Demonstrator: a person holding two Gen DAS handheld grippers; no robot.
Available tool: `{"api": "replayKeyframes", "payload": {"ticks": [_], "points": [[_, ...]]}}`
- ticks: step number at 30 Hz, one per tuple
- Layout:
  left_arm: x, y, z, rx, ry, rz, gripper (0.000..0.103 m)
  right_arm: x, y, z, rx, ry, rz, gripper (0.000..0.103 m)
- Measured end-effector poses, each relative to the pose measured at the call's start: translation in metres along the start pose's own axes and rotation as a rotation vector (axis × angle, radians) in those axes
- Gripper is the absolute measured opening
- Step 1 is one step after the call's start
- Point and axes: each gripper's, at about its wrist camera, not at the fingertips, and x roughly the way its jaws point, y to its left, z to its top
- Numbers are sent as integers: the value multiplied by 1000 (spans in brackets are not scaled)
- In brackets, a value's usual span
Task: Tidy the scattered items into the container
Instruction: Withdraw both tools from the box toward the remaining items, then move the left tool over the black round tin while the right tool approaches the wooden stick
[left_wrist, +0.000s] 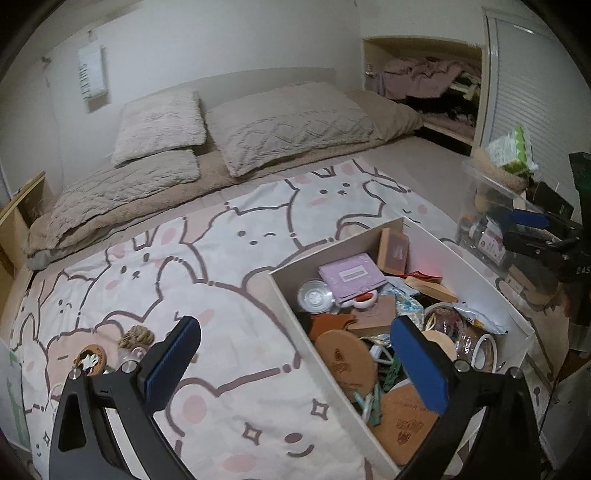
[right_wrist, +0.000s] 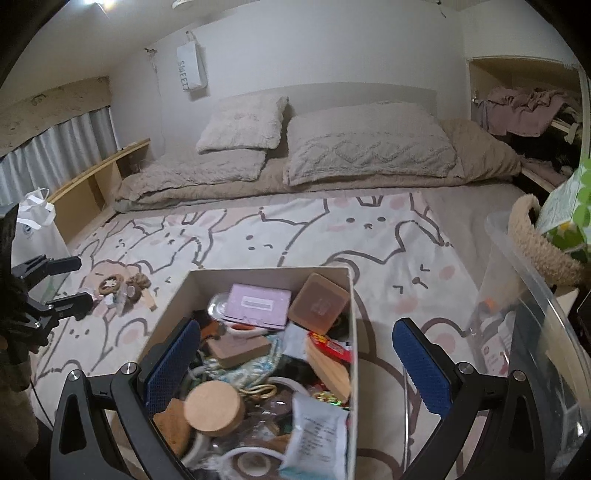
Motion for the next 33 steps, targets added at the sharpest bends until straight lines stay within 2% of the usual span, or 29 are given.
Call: {"api": "replayKeyframes", "payload": {"ticks": [8, 19, 33], "points": [[-50, 54, -15, -39, -41, 67, 103, -16, 52, 17, -40, -26, 26, 103], [-120, 140, -53, -134, -77, 182, 103, -17, 143, 30, -83, -47, 119, 103], [-171, 199, -98, -210, -108, 254, 103, -17, 226, 34, -107, -49, 234, 103]]}}
